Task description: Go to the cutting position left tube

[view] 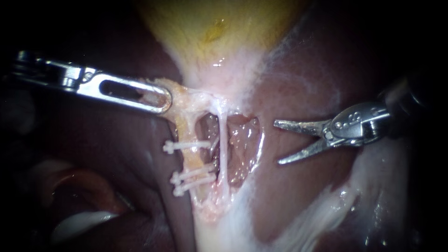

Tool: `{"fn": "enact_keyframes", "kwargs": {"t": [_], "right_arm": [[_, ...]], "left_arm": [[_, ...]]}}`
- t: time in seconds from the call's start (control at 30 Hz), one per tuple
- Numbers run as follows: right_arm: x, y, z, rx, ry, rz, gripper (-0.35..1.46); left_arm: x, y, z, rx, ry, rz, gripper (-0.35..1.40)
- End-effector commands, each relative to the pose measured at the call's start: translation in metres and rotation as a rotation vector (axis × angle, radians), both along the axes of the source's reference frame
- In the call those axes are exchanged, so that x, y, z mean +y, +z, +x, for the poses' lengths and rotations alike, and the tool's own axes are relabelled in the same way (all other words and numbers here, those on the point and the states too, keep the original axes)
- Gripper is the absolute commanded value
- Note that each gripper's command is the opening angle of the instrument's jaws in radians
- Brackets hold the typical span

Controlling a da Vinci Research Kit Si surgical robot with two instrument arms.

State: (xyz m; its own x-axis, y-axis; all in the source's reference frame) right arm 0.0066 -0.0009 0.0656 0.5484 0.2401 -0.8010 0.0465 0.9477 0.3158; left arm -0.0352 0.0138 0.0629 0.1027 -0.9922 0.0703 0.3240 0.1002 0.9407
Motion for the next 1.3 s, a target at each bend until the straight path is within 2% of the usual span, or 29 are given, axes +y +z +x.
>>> {"fn": "enact_keyframes", "kwargs": {"t": [0.03,0.33,0.67,1.0,1.3], "right_arm": [[-0.0001,0.0000,0.0000,0.001,-0.001,0.003,1.33],[-0.0008,0.0005,0.0011,0.002,0.004,0.031,1.34],[-0.0033,0.0024,0.0052,0.012,0.001,0.092,1.34],[-0.0062,0.0058,0.0095,-0.008,-0.034,0.148,1.33],[-0.0079,0.0088,0.0115,-0.028,-0.057,0.180,1.33]], "left_arm": [[-0.0001,0.0002,-0.0001,0.001,-0.001,-0.002,-0.25],[-0.0002,0.0004,-0.0001,0.002,-0.001,-0.003,-0.25],[-0.0003,0.0004,-0.0003,0.003,-0.002,-0.004,-0.25],[-0.0005,0.0001,-0.0004,0.004,-0.005,-0.004,-0.25],[-0.0007,-0.0001,-0.0006,0.007,-0.009,-0.005,-0.25]]}}
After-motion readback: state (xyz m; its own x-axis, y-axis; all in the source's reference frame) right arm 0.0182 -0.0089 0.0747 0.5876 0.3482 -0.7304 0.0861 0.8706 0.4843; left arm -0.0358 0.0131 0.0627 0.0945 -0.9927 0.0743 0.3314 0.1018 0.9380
